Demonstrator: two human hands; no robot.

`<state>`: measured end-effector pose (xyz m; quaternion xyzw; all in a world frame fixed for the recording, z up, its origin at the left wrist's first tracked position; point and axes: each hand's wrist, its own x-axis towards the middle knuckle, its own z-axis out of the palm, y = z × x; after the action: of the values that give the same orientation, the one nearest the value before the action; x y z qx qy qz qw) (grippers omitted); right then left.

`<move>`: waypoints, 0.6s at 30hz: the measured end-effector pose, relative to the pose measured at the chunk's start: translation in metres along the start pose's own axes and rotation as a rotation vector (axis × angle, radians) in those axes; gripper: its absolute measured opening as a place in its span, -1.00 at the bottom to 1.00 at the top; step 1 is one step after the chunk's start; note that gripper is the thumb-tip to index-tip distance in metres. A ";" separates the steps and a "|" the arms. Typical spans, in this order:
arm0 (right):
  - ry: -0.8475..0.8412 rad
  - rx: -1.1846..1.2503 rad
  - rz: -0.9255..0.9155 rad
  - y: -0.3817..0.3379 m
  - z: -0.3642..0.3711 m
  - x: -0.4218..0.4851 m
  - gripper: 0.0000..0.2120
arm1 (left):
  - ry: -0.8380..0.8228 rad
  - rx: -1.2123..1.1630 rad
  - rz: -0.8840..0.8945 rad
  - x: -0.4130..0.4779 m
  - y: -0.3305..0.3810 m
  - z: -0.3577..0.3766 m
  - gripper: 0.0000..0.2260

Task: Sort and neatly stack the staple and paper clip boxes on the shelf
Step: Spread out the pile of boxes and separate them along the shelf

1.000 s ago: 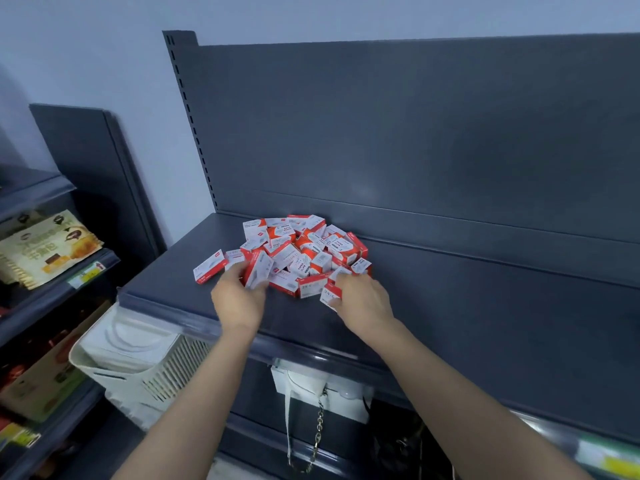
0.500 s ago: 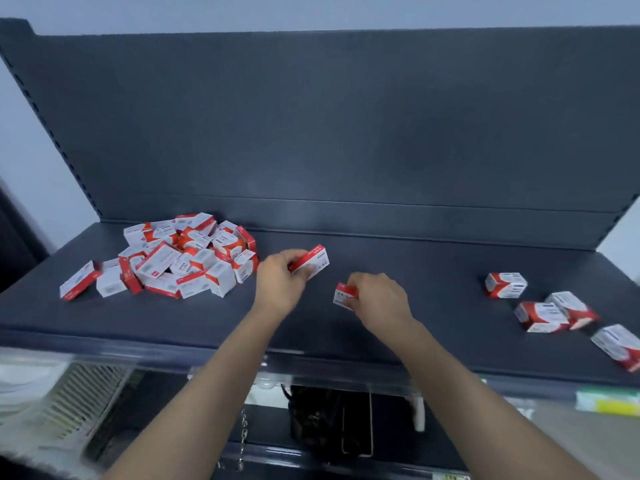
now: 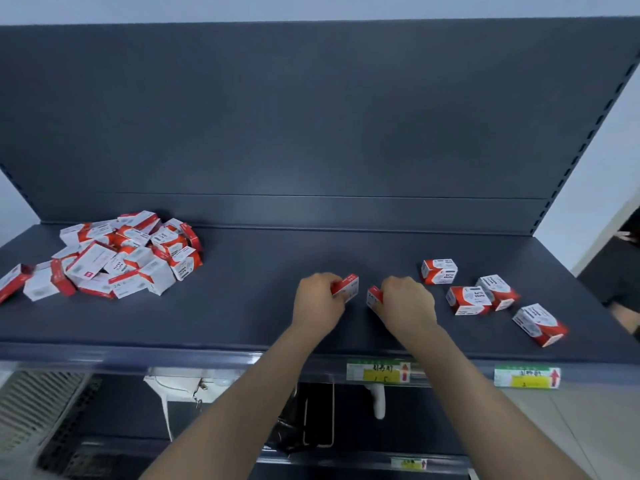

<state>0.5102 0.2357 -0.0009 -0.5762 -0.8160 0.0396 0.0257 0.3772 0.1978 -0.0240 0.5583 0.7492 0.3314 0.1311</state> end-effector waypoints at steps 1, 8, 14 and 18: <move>-0.004 -0.001 0.016 0.002 0.000 0.001 -0.85 | -0.006 0.011 0.008 0.000 0.002 0.004 -0.85; -0.010 -0.018 0.031 0.004 0.007 0.005 -0.84 | -0.072 0.029 0.046 -0.001 -0.004 0.013 -0.84; 0.118 0.042 -0.009 -0.002 0.000 0.014 -0.67 | -0.030 -0.004 0.090 -0.006 -0.004 -0.002 -0.61; 0.226 0.119 -0.129 -0.032 -0.014 0.025 -0.63 | 0.064 0.110 0.067 -0.001 -0.014 -0.034 -0.56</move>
<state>0.4736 0.2488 0.0157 -0.5208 -0.8394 0.0210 0.1541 0.3484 0.1825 -0.0078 0.5786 0.7510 0.3115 0.0648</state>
